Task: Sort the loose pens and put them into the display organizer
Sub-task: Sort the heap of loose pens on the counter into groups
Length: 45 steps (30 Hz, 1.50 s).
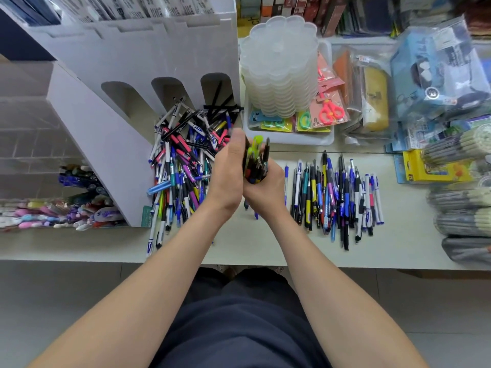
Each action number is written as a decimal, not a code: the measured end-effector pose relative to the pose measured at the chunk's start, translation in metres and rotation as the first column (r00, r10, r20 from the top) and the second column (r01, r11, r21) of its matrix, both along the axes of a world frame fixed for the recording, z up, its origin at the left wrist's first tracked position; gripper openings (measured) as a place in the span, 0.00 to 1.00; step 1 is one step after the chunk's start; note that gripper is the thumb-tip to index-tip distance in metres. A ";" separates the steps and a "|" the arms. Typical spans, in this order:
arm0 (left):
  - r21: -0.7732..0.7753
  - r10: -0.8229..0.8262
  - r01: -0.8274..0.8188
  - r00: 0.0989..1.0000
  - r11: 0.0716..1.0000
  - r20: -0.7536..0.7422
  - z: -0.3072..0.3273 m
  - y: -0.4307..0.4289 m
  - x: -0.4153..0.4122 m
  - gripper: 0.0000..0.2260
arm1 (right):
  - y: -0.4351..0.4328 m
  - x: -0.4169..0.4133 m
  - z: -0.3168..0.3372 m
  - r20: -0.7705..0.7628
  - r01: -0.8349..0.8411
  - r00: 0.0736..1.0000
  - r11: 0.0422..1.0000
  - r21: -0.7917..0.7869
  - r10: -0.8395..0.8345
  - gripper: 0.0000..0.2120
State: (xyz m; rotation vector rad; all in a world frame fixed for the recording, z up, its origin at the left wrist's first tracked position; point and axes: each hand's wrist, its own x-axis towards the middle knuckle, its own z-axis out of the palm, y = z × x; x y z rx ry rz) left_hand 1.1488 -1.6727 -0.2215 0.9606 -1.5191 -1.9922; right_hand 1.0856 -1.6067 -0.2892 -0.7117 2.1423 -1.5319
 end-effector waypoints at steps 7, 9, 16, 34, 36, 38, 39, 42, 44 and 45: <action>0.022 -0.047 0.044 0.990 0.999 0.132 -0.033 0.007 0.009 0.22 | 0.016 -0.002 -0.027 -0.019 -0.088 0.996 0.991 0.098 0.090 0.14; 0.013 -0.117 0.116 0.982 0.993 0.147 -0.041 0.003 0.015 0.23 | 0.018 -0.002 -0.027 -0.021 -0.074 0.997 0.991 0.112 0.077 0.10; -0.145 -0.095 0.194 0.855 0.970 0.511 -0.064 0.002 0.031 0.19 | 0.015 -0.016 -0.012 0.127 0.146 0.980 0.987 0.068 -0.154 0.13; -0.248 -0.058 0.560 0.472 0.791 0.880 -0.121 0.035 -0.014 0.25 | 0.069 -0.055 -0.023 0.024 0.150 0.979 0.801 0.579 -0.202 0.21; -0.264 -0.077 0.553 0.517 0.790 0.853 -0.125 0.035 -0.022 0.18 | 0.077 -0.054 -0.026 -0.002 0.088 0.993 0.714 0.695 -0.121 0.21; -0.276 -0.100 0.542 0.565 0.794 0.819 -0.127 0.035 -0.029 0.15 | 0.082 -0.051 -0.026 -0.017 0.042 0.999 0.640 0.767 -0.046 0.16; -0.282 -0.111 0.530 0.592 0.799 0.798 -0.126 0.035 -0.033 0.14 | 0.084 -0.050 -0.027 -0.013 0.024 1.000 0.614 0.789 -0.022 0.14; -0.259 -0.159 0.505 0.643 0.823 0.749 -0.123 0.035 -0.042 0.16 | 0.088 -0.051 -0.026 0.084 -0.066 0.996 0.587 0.807 -0.003 0.14; -0.217 -0.210 0.518 0.645 0.827 0.735 -0.118 0.037 -0.046 0.20 | 0.090 -0.053 -0.025 0.145 -0.116 0.989 0.595 0.796 -0.001 0.16; -0.205 -0.231 0.525 0.648 0.826 0.726 -0.115 0.038 -0.048 0.21 | 0.092 -0.056 -0.024 0.166 -0.136 0.986 0.603 0.786 0.007 0.17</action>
